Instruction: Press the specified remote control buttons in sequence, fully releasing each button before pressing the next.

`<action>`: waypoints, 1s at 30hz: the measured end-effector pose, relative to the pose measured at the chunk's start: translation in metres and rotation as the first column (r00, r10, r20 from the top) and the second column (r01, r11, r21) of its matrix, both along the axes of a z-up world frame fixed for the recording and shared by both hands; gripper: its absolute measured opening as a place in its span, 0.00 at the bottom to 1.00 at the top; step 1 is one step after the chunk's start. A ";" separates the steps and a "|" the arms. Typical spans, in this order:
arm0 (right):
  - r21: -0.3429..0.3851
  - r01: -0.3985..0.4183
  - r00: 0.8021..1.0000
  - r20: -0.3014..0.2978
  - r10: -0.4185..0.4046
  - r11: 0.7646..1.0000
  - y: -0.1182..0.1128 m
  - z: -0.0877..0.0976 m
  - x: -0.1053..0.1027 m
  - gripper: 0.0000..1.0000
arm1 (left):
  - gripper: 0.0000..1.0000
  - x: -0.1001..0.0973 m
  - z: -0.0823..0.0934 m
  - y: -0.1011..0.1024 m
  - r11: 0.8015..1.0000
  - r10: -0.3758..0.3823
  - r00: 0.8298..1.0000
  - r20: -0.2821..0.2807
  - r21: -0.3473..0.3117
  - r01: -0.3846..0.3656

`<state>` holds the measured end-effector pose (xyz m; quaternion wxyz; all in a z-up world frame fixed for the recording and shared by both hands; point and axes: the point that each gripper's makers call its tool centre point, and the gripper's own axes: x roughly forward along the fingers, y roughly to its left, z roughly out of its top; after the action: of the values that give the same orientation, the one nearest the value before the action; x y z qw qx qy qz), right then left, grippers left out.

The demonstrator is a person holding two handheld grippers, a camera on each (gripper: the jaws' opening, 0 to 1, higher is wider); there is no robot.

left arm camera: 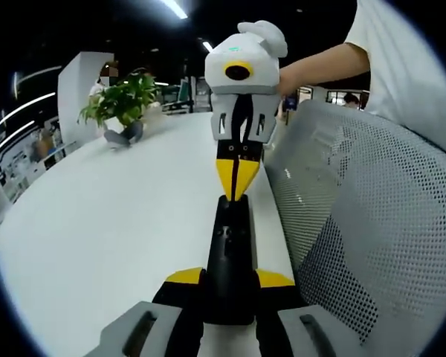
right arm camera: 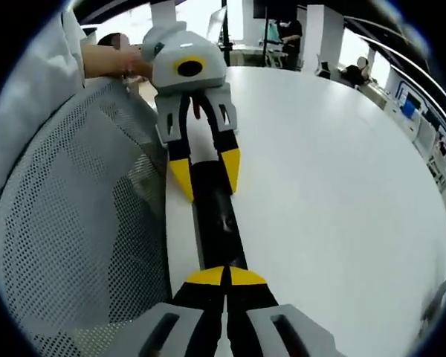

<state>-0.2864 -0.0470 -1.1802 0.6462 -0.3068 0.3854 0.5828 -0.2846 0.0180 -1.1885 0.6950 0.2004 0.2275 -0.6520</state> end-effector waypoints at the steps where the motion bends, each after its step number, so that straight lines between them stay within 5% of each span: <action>1: -0.004 -0.009 1.000 0.002 0.009 1.000 -0.001 0.000 0.000 0.00 | 0.24 0.000 0.000 0.000 1.000 0.000 1.000 0.000 0.000 0.000; 11: -0.094 0.026 0.999 0.034 -0.023 0.995 0.000 -0.003 0.001 0.00 | 0.24 0.000 0.001 0.000 1.000 0.010 1.000 0.002 -0.009 -0.010; 15: 0.045 0.090 0.993 0.075 -0.093 0.995 0.002 0.002 0.003 0.00 | 0.24 0.000 0.001 0.000 1.000 0.014 1.000 -0.001 -0.014 -0.014; 18: 0.136 0.208 0.978 -0.035 -0.205 0.969 0.009 0.009 0.001 0.00 | 0.24 0.000 0.001 0.000 1.000 0.019 1.000 0.000 -0.014 -0.019; 22: 0.049 0.115 0.992 0.051 -0.118 0.992 0.005 0.004 0.006 0.00 | 0.24 0.000 0.001 0.000 1.000 0.016 1.000 0.007 -0.003 -0.016; 30: 0.046 0.054 0.998 0.030 -0.055 0.997 0.013 0.000 -0.001 0.00 | 0.24 -0.001 0.001 0.000 1.000 0.019 1.000 0.003 -0.003 -0.019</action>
<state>-0.2877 -0.0345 -1.1807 0.6747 -0.2907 0.3700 0.5687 -0.2854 0.0177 -1.1876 0.7018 0.1984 0.2275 -0.6453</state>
